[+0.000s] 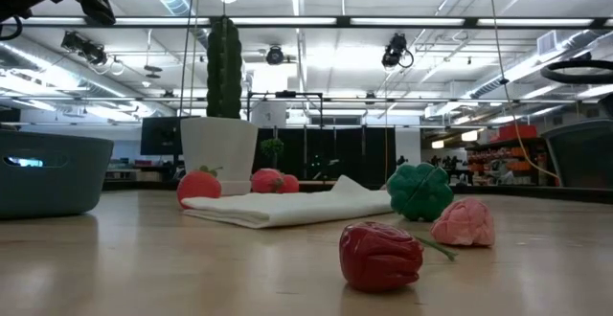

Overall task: Pick and placing Produce into tupperware
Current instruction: Put the peach into the blue bin

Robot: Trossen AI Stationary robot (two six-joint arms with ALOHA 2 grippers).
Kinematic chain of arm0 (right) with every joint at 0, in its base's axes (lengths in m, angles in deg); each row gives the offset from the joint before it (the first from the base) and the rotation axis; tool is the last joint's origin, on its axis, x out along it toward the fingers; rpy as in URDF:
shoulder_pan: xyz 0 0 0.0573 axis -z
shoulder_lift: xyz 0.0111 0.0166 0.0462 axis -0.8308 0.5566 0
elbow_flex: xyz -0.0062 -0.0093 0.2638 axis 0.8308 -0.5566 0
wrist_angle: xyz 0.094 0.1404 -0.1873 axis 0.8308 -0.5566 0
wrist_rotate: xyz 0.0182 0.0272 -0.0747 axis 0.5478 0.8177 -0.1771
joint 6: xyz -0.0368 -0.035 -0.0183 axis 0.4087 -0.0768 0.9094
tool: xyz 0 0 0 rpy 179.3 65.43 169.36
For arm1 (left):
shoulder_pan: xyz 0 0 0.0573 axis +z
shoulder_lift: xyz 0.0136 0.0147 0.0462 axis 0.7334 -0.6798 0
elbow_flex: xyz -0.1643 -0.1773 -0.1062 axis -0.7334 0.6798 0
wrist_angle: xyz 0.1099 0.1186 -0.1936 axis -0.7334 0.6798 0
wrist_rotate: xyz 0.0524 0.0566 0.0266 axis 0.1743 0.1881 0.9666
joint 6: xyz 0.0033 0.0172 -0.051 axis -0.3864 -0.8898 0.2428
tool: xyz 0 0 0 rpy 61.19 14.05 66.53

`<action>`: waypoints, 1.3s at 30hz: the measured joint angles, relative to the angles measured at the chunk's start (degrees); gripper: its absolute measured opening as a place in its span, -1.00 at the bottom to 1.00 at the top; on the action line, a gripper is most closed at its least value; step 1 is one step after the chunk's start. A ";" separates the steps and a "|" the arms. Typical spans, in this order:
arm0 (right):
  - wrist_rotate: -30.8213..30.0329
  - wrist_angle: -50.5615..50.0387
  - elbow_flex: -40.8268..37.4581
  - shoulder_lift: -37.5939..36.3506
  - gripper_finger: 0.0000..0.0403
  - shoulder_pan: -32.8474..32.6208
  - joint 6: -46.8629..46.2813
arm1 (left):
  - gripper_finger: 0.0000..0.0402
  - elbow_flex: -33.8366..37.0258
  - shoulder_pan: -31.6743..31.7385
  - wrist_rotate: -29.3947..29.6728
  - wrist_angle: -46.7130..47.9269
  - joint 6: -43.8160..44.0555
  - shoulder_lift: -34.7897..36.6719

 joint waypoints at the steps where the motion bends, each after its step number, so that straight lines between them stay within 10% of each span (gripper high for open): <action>1: -0.02 -0.04 0.00 0.18 -0.09 0.00 -0.01 | -0.67 0.00 0.00 0.00 -0.01 0.00 0.00; 11: 0.05 0.10 0.14 2.46 -0.13 0.02 0.43 | -0.67 0.00 0.00 0.00 -0.02 0.01 0.01; 22: -1.87 0.32 0.17 2.04 -0.68 0.01 -0.05 | -0.72 -0.01 -0.01 0.00 -0.02 0.02 0.01; 31: -13.83 0.57 5.64 1.87 -0.67 5.29 6.72 | -0.70 0.00 -0.01 0.01 -0.33 0.00 0.02; 39: -36.81 12.43 15.60 1.85 -0.66 16.50 31.94 | -0.73 -0.01 0.00 0.00 -2.50 -0.09 0.02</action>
